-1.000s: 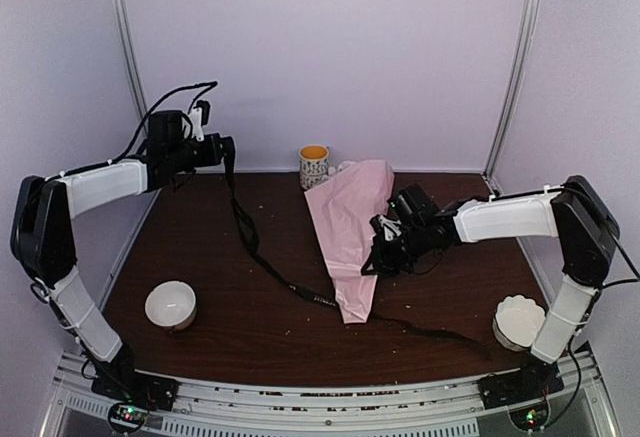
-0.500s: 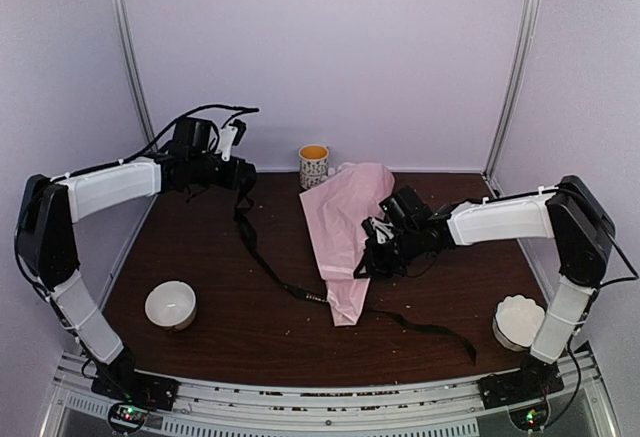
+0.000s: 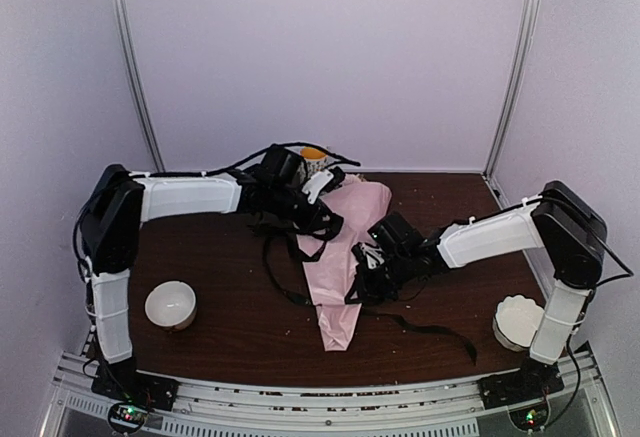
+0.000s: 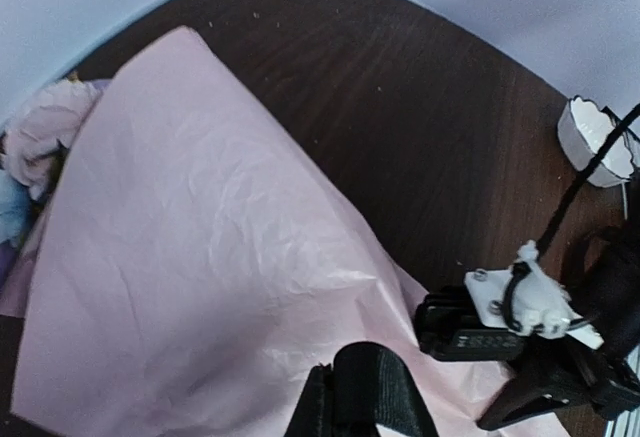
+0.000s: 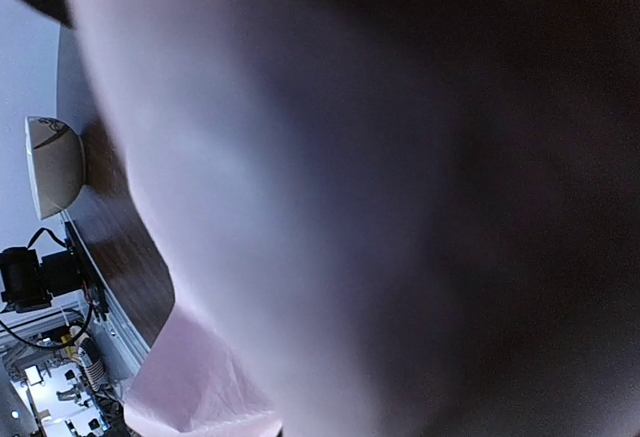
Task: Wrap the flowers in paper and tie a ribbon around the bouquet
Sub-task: Place the folded bouquet on the ribbon, then pick up the ribbon from the center of the board.
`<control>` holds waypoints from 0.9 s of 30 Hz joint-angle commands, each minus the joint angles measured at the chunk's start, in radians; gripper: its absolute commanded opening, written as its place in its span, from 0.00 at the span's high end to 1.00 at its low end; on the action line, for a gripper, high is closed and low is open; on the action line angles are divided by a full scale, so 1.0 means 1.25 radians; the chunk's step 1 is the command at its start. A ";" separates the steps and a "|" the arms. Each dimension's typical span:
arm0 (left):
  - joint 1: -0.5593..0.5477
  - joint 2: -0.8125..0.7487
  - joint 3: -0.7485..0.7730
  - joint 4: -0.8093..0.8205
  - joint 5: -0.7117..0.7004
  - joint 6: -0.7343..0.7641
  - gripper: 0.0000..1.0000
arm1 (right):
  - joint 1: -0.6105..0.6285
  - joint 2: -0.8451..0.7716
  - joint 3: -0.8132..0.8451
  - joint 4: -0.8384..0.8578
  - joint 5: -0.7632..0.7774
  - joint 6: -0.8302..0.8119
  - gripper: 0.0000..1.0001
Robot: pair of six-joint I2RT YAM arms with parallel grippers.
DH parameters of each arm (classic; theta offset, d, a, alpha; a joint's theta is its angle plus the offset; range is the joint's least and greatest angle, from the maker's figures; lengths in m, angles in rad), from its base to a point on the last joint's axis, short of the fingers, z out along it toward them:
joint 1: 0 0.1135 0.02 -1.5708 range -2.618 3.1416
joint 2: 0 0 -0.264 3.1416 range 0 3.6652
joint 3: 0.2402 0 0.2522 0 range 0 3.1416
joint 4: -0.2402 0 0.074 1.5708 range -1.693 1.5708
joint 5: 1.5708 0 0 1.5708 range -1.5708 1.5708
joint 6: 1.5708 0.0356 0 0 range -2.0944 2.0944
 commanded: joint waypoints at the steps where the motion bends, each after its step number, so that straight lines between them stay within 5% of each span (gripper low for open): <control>1: 0.000 0.128 0.119 -0.059 0.004 -0.014 1.00 | 0.004 0.004 -0.023 0.004 -0.005 0.005 0.89; 4: 0.000 0.198 0.185 -0.105 -0.023 -0.008 1.00 | 0.004 -0.022 -0.014 -0.054 0.042 -0.024 0.66; 11: 0.017 0.222 0.160 -0.082 -0.019 -0.028 1.00 | -0.005 -0.194 0.012 -0.344 0.247 -0.126 0.45; 13: 0.021 0.221 0.150 -0.071 -0.011 -0.032 1.00 | -0.008 -0.236 0.011 -0.457 0.351 -0.144 0.30; 17: 0.023 0.221 0.142 -0.060 0.001 -0.036 1.00 | -0.012 -0.265 -0.025 -0.621 0.460 -0.164 0.22; 23: 0.024 0.216 0.142 -0.065 0.003 -0.030 1.00 | 0.002 -0.265 -0.092 -0.623 0.282 -0.268 0.17; 27: 0.023 0.214 0.139 -0.064 0.000 -0.030 1.00 | 0.003 -0.217 -0.073 -0.627 0.308 -0.304 0.15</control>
